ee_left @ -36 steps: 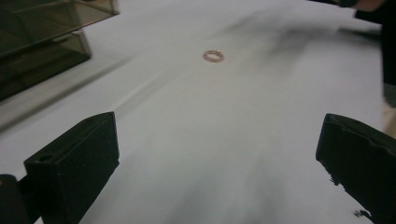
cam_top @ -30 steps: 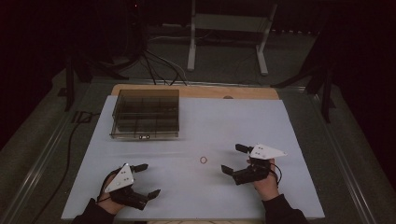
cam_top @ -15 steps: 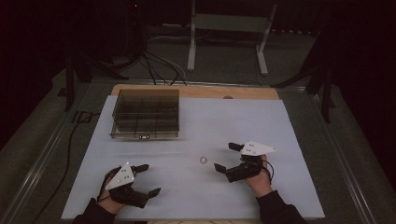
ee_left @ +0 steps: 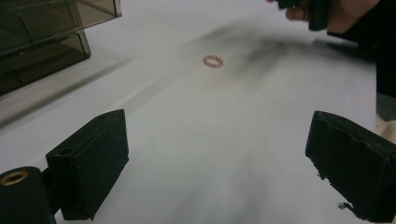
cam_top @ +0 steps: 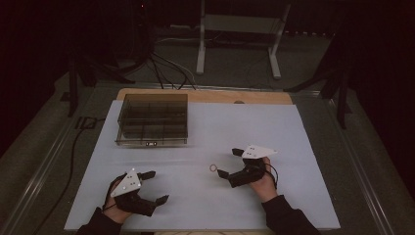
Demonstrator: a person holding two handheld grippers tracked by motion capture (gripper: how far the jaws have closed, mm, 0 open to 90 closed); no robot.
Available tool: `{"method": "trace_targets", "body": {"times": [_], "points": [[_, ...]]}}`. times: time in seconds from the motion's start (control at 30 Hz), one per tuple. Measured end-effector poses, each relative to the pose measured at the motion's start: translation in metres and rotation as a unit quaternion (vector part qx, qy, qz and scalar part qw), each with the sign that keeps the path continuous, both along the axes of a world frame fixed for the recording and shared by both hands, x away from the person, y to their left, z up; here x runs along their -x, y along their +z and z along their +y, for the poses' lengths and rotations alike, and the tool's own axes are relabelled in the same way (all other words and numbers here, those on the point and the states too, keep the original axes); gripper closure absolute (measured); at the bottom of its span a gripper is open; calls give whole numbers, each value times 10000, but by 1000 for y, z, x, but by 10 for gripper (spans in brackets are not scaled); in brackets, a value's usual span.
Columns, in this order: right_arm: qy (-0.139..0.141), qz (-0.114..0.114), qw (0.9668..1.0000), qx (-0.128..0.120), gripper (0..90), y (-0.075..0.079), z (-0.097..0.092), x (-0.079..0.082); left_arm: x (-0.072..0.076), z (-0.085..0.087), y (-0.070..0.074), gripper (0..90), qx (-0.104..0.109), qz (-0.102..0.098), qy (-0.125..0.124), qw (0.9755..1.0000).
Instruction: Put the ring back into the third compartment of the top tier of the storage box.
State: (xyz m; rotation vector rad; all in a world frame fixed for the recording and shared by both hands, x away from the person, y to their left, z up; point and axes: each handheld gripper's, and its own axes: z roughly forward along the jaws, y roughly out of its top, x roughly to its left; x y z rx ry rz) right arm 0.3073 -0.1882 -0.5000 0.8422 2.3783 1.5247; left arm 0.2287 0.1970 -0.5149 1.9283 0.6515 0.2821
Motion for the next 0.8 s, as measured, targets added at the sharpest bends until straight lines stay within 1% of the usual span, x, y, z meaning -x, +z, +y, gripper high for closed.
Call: {"method": "trace_targets", "body": {"times": [0.03,0.07,0.1,0.13,0.17,0.27,0.33,0.37,0.47,0.53,0.57,0.6,0.67,0.7,0.8], "points": [[12,-3,10000,32,0,-1,2,-1,0,0,0,71,20,-2,-2,10000],[21,-12,10000,34,0,-1,3,-2,-1,1,0,71,-14,9,-6,10000],[-6,-13,9999,105,6,-3,6,-4,-1,1,-1,74,-16,6,-5,10000],[-17,-11,9999,114,30,-3,7,-5,-1,1,-1,74,-7,11,-6,10000],[-64,-28,9999,138,35,-4,8,-6,-1,1,0,75,-16,6,4,10000],[-71,-22,9998,188,35,-5,11,-10,-1,0,-1,82,-58,-36,19,10000],[-134,-37,9996,260,41,-6,14,-13,-1,0,-1,83,-55,-45,30,10000],[-115,13,9996,247,42,-6,15,-14,-1,1,-1,85,-45,-74,38,10000],[-142,118,9992,359,45,-8,17,-18,-2,2,-1,87,38,-95,48,9999],[-167,174,9985,496,46,-9,20,-20,-2,2,-1,87,41,-110,61,9999],[-139,198,9985,500,45,-9,20,-21,-2,2,-1,87,80,-111,44,9999],[-110,219,9984,511,46,-9,21,-21,-2,2,-1,87,72,-128,45,9999],[-70,244,9978,611,45,-10,23,-22,-2,1,-1,87,92,-108,28,9999],[-36,273,9977,622,45,-10,24,-23,-2,1,-1,87,92,-87,34,9999],[54,396,9969,676,46,-12,27,-25,-2,2,-1,86,109,-108,45,9999]]}}
